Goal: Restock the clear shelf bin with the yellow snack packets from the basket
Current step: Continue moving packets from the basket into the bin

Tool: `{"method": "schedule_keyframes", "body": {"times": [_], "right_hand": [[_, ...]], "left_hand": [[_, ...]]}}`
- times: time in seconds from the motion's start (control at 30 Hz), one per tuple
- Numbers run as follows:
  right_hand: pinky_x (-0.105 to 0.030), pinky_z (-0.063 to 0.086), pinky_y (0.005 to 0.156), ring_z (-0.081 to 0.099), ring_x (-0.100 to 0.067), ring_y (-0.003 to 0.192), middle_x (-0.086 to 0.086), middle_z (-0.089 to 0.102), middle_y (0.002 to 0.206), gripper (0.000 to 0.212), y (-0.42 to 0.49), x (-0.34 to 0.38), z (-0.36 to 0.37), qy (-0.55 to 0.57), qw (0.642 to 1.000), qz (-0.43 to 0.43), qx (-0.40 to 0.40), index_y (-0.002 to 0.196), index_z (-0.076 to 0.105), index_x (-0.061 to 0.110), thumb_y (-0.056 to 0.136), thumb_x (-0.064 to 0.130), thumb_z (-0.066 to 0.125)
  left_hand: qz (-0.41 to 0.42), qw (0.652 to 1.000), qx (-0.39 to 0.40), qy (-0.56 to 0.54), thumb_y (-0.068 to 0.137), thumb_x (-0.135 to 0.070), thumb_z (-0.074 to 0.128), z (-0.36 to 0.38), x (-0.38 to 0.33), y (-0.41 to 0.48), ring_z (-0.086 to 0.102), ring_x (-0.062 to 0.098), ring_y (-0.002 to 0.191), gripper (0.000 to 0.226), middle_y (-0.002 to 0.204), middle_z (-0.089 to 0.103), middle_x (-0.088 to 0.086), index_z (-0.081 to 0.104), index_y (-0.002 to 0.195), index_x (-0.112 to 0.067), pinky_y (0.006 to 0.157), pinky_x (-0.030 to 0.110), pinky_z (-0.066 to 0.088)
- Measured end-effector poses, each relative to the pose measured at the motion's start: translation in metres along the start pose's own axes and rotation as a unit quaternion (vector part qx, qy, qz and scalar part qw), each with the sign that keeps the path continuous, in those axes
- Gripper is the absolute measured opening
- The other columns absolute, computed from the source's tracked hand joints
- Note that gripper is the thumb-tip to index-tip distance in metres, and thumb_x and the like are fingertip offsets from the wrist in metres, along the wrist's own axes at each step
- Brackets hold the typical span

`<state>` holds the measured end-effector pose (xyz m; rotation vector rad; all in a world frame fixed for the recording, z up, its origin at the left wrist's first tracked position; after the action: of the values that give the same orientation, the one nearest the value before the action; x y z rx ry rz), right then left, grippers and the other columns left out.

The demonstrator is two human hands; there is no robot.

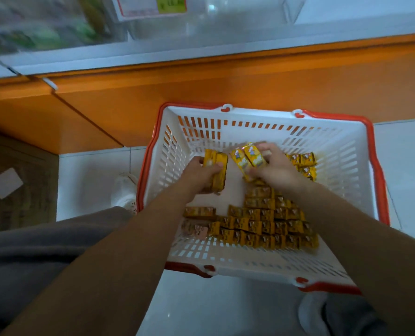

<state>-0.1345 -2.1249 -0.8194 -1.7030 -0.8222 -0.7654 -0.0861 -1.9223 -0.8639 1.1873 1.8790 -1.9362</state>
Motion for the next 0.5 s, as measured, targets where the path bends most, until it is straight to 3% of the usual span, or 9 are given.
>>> {"method": "schedule_keyframes", "body": {"times": [0.1,0.2,0.27,0.37,0.5], "right_hand": [[-0.031,0.058,0.071,0.071,-0.020,0.100,-0.004,0.071,0.113,0.044,-0.018,0.028,-0.009,0.124,0.992,-0.001,-0.012,0.114,0.061,0.024,0.079,0.007,0.081],[-0.039,0.055,0.077,0.068,-0.030,0.109,-0.006,0.066,0.124,0.054,-0.043,0.061,-0.008,0.202,0.979,0.024,0.005,0.130,0.056,0.012,0.081,0.008,0.079],[-0.035,0.055,0.072,0.071,-0.025,0.099,-0.007,0.070,0.117,0.044,-0.064,0.091,-0.014,0.226,0.974,0.016,0.005,0.121,0.059,0.013,0.081,0.008,0.078],[-0.028,0.056,0.062,0.074,-0.022,0.087,-0.009,0.075,0.105,0.036,-0.101,0.143,-0.023,0.244,0.969,-0.004,0.040,0.115,0.061,0.011,0.083,0.008,0.076],[-0.027,0.058,0.059,0.075,-0.018,0.078,-0.008,0.077,0.096,0.047,-0.158,0.206,-0.041,0.255,0.962,-0.041,0.084,0.114,0.064,0.012,0.070,0.015,0.080]], "left_hand": [[0.016,0.995,0.019,-0.100,0.093,-0.032,0.073,0.009,-0.038,-0.030,0.072,0.016,0.075,0.033,0.104,0.070,0.004,0.057,0.118,-0.018,0.050,0.029,0.058],[0.048,0.989,0.031,-0.138,0.093,-0.032,0.074,0.010,-0.079,-0.069,0.075,0.011,0.072,0.017,0.094,0.078,-0.003,0.065,0.105,-0.022,0.049,0.027,0.057],[0.065,0.988,0.038,-0.138,0.091,-0.032,0.076,0.005,-0.106,-0.099,0.076,0.012,0.076,0.020,0.090,0.079,-0.004,0.065,0.104,-0.022,0.052,0.028,0.059],[0.099,0.986,0.053,-0.123,0.086,-0.029,0.080,-0.006,-0.148,-0.146,0.075,0.021,0.090,0.033,0.108,0.076,0.007,0.067,0.114,-0.016,0.059,0.033,0.061],[0.167,0.972,0.109,-0.123,0.088,-0.025,0.078,-0.010,-0.204,-0.214,0.075,0.020,0.069,0.011,0.085,0.077,0.008,0.076,0.092,-0.014,0.061,0.033,0.060]]}}
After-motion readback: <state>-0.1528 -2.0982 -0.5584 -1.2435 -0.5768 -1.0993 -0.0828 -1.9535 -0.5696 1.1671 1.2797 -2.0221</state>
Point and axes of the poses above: each hand's wrist, its own y-axis towards the middle knuckle, its own z-axis out of the palm, x = y × z, the point moved 9 cm from there along y, towards the middle knuckle
